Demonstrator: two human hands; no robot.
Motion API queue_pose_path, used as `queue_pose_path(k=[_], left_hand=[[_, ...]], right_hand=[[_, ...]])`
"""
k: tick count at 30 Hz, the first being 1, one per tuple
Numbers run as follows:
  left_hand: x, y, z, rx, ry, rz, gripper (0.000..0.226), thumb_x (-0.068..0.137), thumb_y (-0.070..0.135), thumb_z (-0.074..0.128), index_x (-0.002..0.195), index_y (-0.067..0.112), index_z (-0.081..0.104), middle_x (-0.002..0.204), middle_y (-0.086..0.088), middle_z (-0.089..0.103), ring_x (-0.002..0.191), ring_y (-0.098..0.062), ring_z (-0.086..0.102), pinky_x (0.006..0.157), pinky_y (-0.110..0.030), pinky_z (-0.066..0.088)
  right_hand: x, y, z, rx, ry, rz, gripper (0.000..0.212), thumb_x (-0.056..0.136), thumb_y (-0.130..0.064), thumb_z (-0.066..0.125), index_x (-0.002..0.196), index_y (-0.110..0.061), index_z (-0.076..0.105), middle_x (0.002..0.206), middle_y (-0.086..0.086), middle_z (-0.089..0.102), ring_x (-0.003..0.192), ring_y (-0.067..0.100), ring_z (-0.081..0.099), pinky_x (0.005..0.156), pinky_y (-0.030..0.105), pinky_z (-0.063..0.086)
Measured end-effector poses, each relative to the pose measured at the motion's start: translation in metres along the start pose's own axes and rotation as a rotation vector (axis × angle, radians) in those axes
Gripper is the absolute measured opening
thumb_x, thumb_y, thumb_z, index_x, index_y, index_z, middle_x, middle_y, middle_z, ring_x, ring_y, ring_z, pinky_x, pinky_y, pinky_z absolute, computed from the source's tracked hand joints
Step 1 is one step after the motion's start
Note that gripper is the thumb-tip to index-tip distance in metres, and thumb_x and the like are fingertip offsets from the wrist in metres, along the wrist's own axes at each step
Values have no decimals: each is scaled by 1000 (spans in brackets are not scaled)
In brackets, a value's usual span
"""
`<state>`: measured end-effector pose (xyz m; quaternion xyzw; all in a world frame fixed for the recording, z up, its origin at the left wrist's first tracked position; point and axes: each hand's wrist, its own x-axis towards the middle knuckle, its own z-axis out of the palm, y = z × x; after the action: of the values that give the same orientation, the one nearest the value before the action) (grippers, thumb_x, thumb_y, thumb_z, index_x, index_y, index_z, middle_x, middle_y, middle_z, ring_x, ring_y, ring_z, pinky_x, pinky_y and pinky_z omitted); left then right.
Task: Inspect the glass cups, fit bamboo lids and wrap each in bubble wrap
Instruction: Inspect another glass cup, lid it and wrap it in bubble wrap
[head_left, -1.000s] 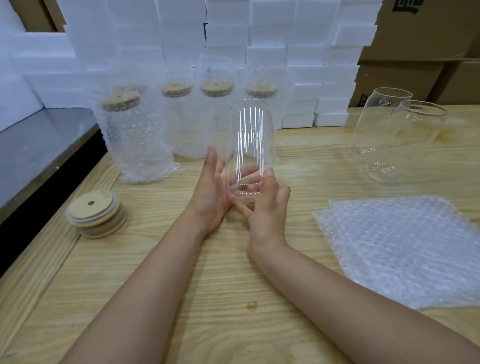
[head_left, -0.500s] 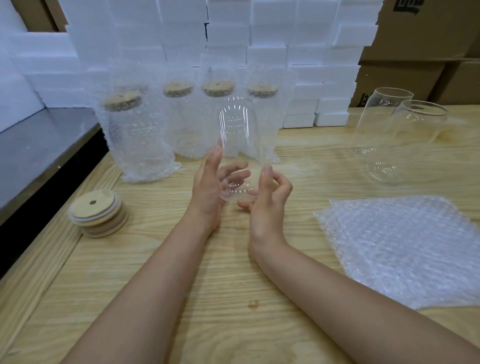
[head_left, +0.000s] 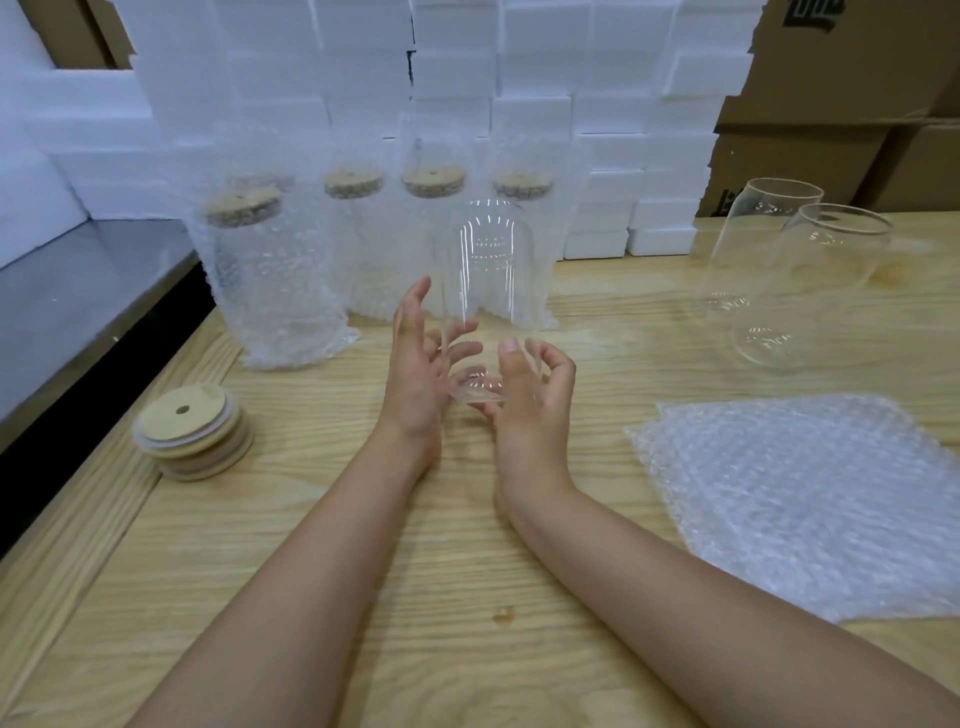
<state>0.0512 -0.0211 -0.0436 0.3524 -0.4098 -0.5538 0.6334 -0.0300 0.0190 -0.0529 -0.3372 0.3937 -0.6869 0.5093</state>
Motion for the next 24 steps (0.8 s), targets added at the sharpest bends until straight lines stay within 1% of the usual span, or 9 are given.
queue_pose_path(k=[2,4,7,10,13,16,19,22,24], left_hand=[[0,0,0,-39,13,-45,51,96,56,28,138,30,38,106,-9,66,96,-26,62,86,-42,48],[0,1,0,-52,15,-107,55,97,56,25,141,24,35,109,-11,67,102,-30,63,88,-45,49],[0,2,-1,-37,-56,-176,55,96,57,25,137,21,38,107,-11,68,96,-26,67,77,-39,55],[-1,1,0,5,-123,-162,59,85,58,34,127,19,47,94,-5,74,81,-17,71,64,-30,58],[-2,-1,1,20,-121,-105,60,78,61,38,119,21,53,92,-6,74,80,-18,71,62,-31,58],[-2,-2,1,16,-68,-65,59,79,62,39,117,19,55,86,-5,74,82,-17,70,63,-30,57],[-2,0,0,-7,-14,-35,58,79,59,43,119,20,55,84,-5,71,79,-19,69,65,-33,56],[-4,3,2,3,28,-12,47,80,57,46,113,25,57,92,-9,68,87,-23,67,86,-51,51],[-6,4,3,33,40,-3,43,83,58,51,111,27,58,108,-23,63,94,-29,64,95,-60,45]], right_hand=[[3,-1,0,85,25,40,29,93,-34,58,115,-17,48,72,-15,65,67,4,64,70,29,57],[5,-2,0,130,36,70,21,96,-31,52,106,-13,54,64,-12,64,62,6,64,57,22,54],[4,-4,-1,144,46,123,28,98,-38,46,89,-16,61,74,2,63,69,17,66,54,25,53],[4,-6,0,173,36,172,37,98,-42,41,93,-12,63,83,13,63,72,26,67,51,27,53],[4,-7,1,168,41,197,39,98,-43,40,94,-11,62,82,14,63,71,26,67,50,27,54],[2,-6,1,119,24,175,34,98,-44,41,98,-15,58,85,12,65,74,23,68,52,26,54],[-1,-6,2,77,14,83,28,93,-46,52,108,-23,45,103,7,62,82,18,69,61,29,57],[-7,-6,3,-119,-17,-62,59,63,-58,71,108,-40,37,120,2,43,105,19,58,82,32,54],[-9,-7,3,-212,-28,-131,64,59,-50,78,105,-44,36,124,4,38,106,11,53,82,20,49]])
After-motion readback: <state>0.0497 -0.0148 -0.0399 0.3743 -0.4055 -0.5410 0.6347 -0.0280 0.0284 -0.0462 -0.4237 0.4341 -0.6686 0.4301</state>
